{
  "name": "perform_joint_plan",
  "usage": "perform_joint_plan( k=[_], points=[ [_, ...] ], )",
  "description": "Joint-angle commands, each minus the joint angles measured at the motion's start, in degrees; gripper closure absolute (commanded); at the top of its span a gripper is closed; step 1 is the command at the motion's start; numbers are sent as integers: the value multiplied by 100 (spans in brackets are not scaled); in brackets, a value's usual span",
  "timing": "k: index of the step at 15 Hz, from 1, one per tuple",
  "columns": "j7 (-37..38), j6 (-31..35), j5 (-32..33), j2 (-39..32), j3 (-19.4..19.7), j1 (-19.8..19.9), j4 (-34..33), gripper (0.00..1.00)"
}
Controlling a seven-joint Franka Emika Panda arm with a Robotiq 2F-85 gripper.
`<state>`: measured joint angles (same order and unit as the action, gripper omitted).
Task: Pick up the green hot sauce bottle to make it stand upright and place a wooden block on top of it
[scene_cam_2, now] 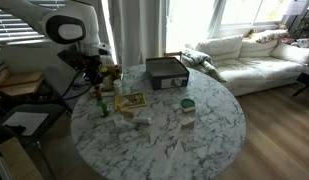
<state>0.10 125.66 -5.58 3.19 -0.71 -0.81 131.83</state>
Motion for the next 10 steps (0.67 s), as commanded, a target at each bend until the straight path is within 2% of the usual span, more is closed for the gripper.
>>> perform_joint_plan(
  k=[1, 5, 6, 8, 10],
  points=[
    [68, 68, 75, -41, -15, -9, 12, 93],
    [68, 109, -17, -25, -21, -18, 29, 93],
    [62, 48, 43, -14, -25, -17, 34, 46],
    [90, 67, 53, 22, -14, 0, 52, 40],
    [124, 52, 82, 41, -5, 13, 46, 25]
  ],
)
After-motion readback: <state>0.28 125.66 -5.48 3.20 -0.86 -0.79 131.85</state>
